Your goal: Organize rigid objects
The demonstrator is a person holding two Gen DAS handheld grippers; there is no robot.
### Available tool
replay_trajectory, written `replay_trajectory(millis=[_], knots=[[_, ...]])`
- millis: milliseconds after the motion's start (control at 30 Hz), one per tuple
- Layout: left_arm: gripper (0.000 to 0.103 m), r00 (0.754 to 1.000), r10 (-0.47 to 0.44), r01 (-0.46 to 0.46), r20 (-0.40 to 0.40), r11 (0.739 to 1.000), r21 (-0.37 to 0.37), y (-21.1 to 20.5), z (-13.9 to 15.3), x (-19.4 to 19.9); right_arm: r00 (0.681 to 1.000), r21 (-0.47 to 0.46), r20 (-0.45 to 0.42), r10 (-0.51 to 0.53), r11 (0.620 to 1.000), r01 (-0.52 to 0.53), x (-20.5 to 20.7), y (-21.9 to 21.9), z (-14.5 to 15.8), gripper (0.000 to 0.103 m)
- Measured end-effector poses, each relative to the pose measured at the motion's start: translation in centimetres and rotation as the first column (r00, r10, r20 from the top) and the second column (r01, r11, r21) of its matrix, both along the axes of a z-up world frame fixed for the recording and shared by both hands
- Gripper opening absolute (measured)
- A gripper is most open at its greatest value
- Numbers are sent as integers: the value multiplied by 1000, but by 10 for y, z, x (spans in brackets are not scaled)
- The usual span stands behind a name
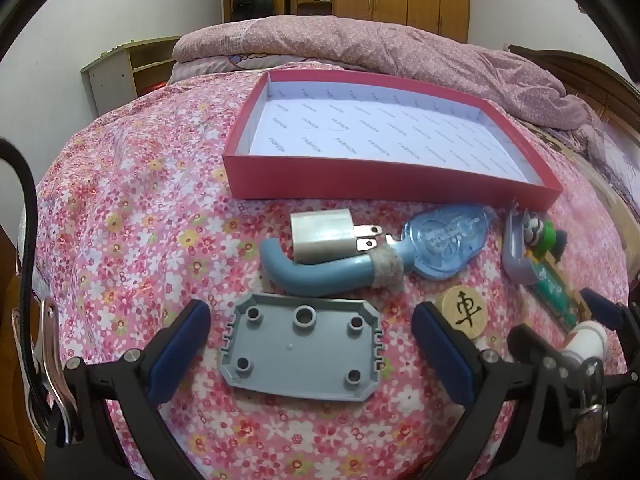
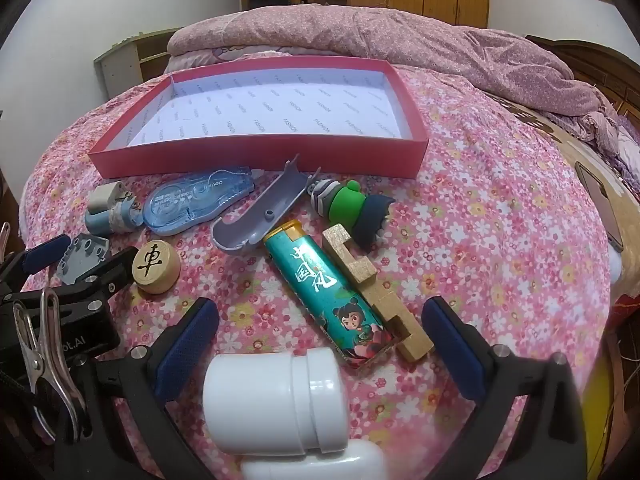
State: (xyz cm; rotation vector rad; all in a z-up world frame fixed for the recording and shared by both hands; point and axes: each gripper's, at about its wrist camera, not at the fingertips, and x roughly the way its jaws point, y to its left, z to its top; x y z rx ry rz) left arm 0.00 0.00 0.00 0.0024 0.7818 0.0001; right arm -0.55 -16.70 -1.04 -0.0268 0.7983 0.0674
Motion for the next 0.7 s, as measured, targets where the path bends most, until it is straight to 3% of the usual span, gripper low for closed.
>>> replay_trajectory(millis=[700], knots=[[102, 1000, -3, 3, -4, 1000, 0, 0, 0, 0, 1000, -5, -15, 11, 1000, -11, 3, 1, 1, 103]])
